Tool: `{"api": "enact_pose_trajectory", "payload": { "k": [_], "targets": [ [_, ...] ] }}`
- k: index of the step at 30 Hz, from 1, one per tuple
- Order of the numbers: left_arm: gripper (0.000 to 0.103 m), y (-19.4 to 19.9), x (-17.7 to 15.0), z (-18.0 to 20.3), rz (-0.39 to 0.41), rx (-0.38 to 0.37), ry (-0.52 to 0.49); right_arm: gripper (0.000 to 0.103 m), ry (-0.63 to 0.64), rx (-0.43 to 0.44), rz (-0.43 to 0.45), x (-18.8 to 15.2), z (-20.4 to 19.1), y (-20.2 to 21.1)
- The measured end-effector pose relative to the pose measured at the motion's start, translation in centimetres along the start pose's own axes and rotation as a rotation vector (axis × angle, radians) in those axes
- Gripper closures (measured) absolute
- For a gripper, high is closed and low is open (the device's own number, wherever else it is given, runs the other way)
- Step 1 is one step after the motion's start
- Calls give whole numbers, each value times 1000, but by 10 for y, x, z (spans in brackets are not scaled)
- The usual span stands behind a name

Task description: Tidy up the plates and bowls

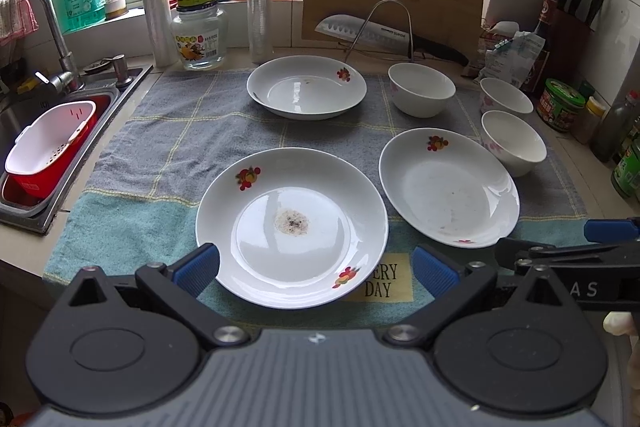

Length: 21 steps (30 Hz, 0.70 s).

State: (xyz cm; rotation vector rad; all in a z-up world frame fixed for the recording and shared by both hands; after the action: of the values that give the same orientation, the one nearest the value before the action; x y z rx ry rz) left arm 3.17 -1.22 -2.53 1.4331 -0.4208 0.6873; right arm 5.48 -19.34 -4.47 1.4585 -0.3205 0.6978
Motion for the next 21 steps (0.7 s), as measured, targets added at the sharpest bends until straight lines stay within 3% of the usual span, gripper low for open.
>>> {"api": "enact_pose_trajectory", "payload": {
  "k": [21],
  "targets": [
    [1, 4, -6, 1, 15, 3, 6, 0, 5, 3, 14, -2, 2, 1]
  ]
}}
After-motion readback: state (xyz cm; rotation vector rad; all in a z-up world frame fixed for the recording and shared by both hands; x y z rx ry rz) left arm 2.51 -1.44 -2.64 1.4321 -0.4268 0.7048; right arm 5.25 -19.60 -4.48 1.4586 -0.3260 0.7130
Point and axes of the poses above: each gripper's, at about its wrist camera, not at the fingertips, and y roughly against the way its jaws point, z to its right, x to its top, the point moved 5 cm from there along -y, roughly the way its jaws point, and after that the axes turned 7 degrees about y, right-handed, at the moved point
